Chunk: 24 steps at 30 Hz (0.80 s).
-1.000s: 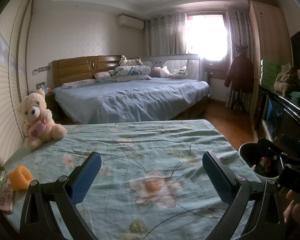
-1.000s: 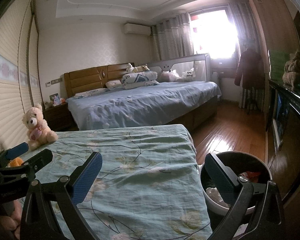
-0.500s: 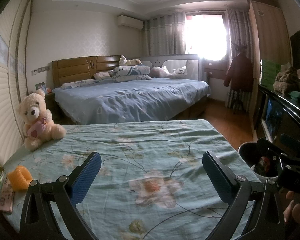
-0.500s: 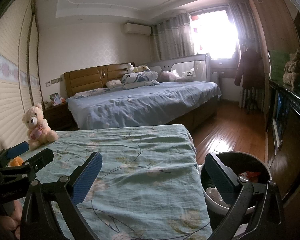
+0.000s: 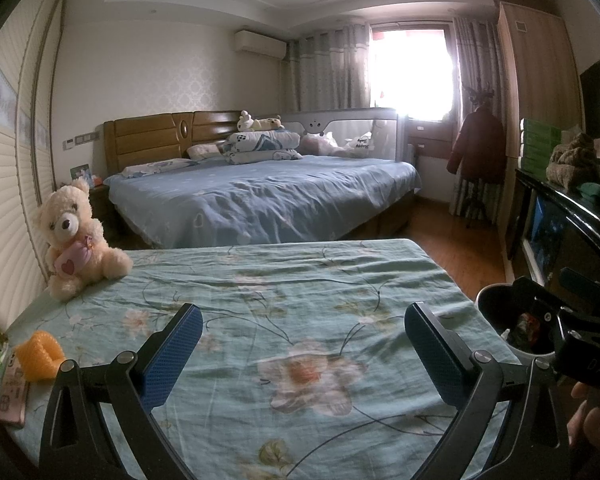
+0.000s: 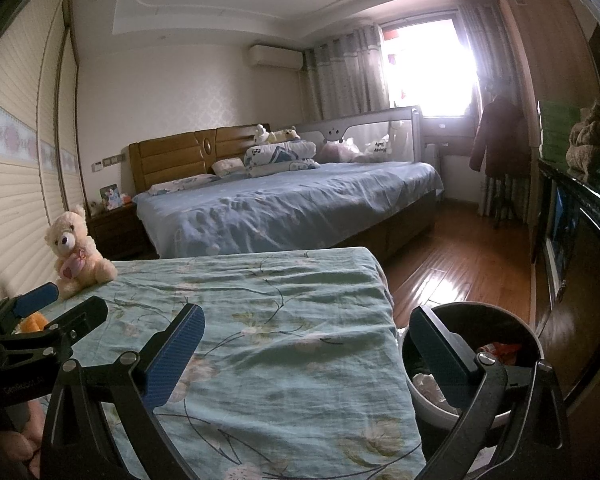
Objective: Collect trash
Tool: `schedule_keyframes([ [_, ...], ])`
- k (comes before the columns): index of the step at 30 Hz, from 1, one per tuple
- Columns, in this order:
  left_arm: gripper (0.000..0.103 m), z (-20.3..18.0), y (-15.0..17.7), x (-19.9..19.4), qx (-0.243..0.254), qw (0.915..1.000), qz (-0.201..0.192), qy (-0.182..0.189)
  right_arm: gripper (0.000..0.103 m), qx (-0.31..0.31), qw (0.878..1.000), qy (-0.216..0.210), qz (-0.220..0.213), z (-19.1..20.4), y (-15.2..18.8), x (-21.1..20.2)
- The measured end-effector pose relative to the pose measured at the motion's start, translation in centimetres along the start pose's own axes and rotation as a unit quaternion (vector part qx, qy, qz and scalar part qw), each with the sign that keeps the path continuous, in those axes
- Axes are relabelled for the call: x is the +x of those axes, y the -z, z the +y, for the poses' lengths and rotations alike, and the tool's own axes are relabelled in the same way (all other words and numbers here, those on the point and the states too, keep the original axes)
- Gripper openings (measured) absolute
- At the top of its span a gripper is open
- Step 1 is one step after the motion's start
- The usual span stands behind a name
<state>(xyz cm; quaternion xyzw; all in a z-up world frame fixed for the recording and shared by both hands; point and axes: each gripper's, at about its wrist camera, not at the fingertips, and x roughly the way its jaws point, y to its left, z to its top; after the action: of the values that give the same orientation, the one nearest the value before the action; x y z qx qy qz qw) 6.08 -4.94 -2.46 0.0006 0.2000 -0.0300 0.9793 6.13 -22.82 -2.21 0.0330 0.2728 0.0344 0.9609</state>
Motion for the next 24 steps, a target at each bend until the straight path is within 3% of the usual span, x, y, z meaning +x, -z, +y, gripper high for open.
schedule_keyframes([
  [24,0.102,0.01,0.01,0.03,-0.001,1.0,0.001,0.001,0.103,0.001,1.0,-0.001,0.002,0.09,0.04,0.03],
])
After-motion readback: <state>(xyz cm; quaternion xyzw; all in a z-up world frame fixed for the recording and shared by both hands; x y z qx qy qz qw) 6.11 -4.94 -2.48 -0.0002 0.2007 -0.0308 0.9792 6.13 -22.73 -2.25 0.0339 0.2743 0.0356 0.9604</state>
